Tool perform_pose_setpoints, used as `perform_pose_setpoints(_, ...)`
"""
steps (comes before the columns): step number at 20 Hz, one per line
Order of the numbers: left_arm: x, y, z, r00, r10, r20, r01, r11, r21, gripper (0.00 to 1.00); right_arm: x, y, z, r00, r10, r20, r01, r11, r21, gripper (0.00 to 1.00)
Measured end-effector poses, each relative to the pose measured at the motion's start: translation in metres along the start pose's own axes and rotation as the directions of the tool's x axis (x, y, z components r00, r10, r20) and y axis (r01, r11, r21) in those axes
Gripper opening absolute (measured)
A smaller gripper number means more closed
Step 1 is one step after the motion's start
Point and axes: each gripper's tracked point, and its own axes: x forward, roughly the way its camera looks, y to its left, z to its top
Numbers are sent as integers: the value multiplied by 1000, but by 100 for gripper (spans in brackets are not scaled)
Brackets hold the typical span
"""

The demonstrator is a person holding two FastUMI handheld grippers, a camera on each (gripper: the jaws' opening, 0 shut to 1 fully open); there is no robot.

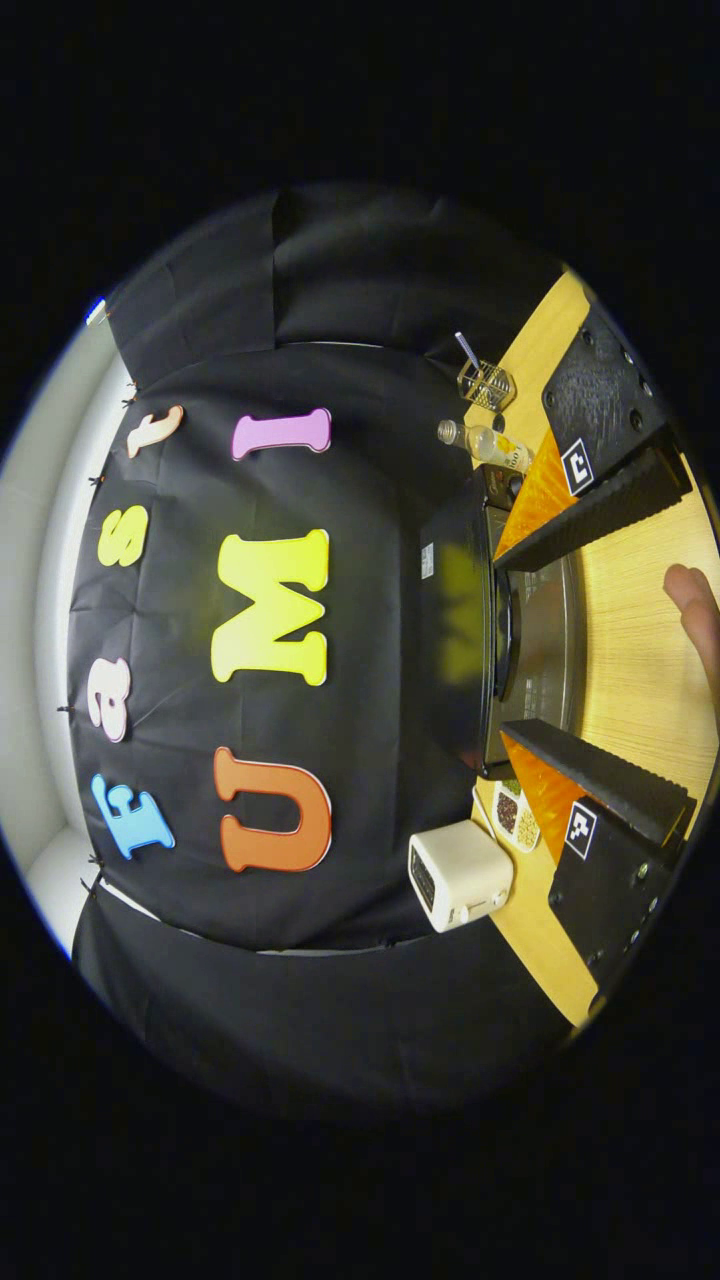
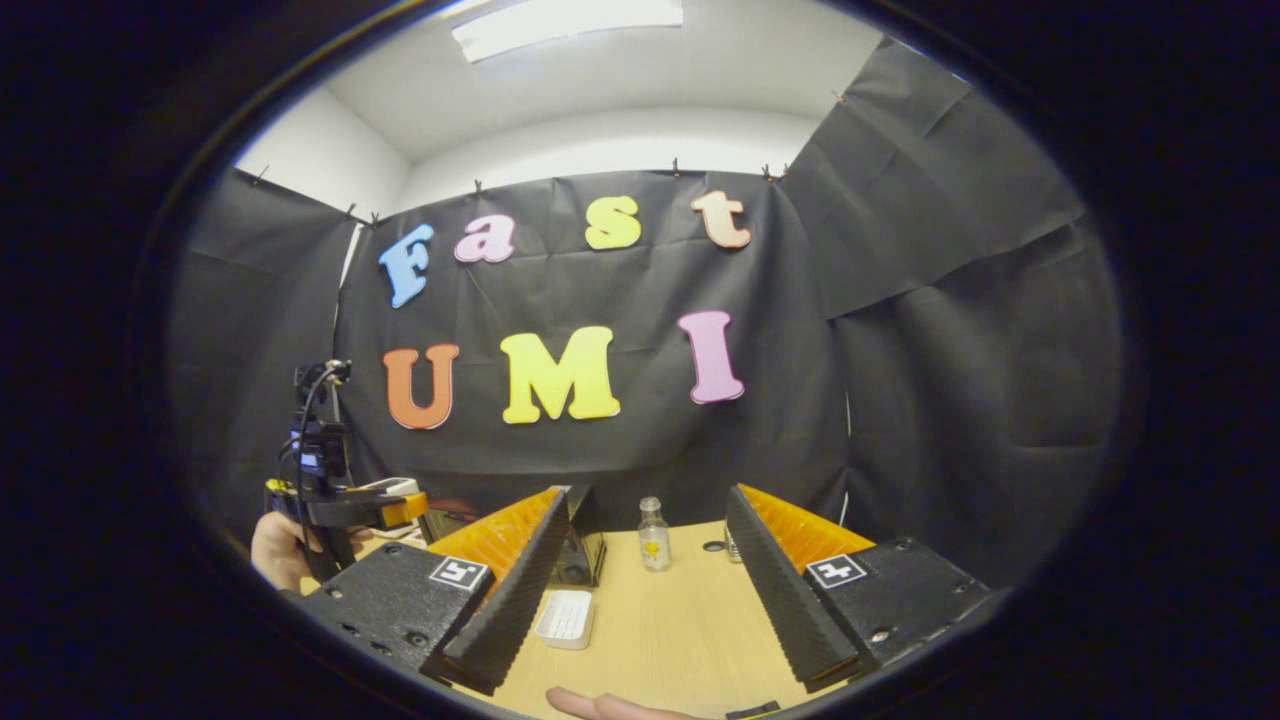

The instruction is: Open the electric oven with the left hand, put the food in, and close the electric oven.

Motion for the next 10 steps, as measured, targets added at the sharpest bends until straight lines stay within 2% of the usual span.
perform_pose_setpoints(4,-65,4,25,1000,0,22,-1,1000,11,95,-37,9,15,1000,-15,14,15,999,-49,95)
perform_pose_setpoints(6,-94,-3,40,998,-25,49,25,1000,19,95,-49,16,24,1000,-7,23,8,999,-44,100)
perform_pose_setpoints(8,-122,-9,45,998,-42,45,41,999,26,95,-56,13,23,1000,-13,15,14,999,-41,100)
perform_pose_setpoints(9,-135,-15,47,997,-60,42,59,998,32,95,-60,11,25,1000,-17,16,18,999,-39,96)
perform_pose_setpoints(10,-146,-17,54,996,-66,63,64,998,27,95,-61,10,26,1000,-20,20,20,999,-37,96)
